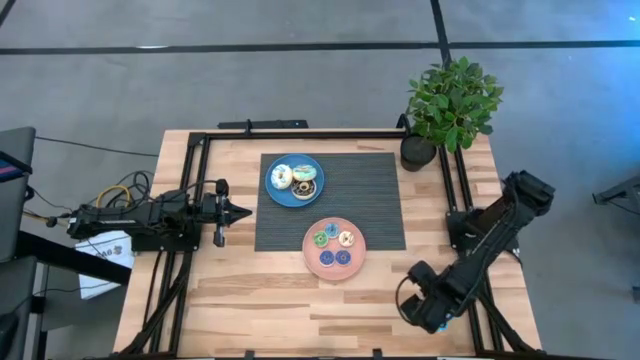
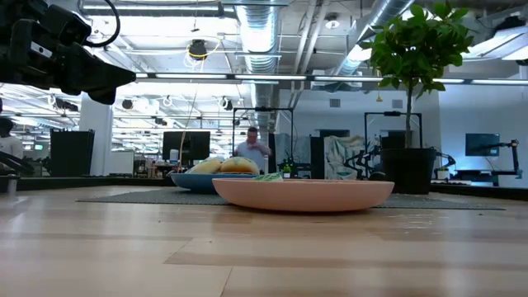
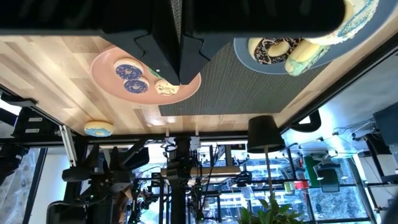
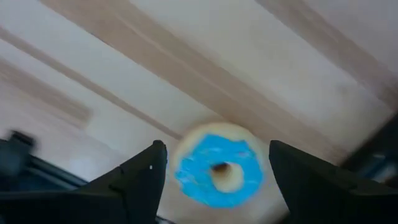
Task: Pick & Place donuts
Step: Put the large blue donut on the blue plate
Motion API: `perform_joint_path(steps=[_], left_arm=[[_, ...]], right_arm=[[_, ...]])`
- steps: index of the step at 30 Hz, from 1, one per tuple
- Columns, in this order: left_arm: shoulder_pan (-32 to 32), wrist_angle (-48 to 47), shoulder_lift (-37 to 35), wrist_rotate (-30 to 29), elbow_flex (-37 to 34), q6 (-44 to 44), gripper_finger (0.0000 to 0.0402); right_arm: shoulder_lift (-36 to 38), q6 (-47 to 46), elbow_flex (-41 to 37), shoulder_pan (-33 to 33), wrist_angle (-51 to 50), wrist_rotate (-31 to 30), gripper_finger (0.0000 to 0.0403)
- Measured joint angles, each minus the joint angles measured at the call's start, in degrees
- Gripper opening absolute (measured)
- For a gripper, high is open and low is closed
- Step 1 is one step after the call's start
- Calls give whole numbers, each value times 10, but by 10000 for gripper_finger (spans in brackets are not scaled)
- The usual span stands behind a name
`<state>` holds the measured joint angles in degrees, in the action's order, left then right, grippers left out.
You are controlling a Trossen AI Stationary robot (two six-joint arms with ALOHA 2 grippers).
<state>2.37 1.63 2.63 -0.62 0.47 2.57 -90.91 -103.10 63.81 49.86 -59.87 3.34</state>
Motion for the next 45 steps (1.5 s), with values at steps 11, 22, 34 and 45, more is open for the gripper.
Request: perform_joint_path(steps=[11, 22, 34, 45], left_arm=[[0, 0, 0, 0, 0, 0, 0], [0, 0, 0, 0, 0, 0, 0], [0, 0, 0, 0, 0, 0, 0], [0, 0, 0, 0, 0, 0, 0]], right_arm=[[-3, 75, -17, 76, -38, 12, 276], [-3, 136, -74, 86, 32, 13, 276], [-3, 183, -75, 86, 21, 13, 276], [-37, 225, -75, 94, 50, 11, 276]])
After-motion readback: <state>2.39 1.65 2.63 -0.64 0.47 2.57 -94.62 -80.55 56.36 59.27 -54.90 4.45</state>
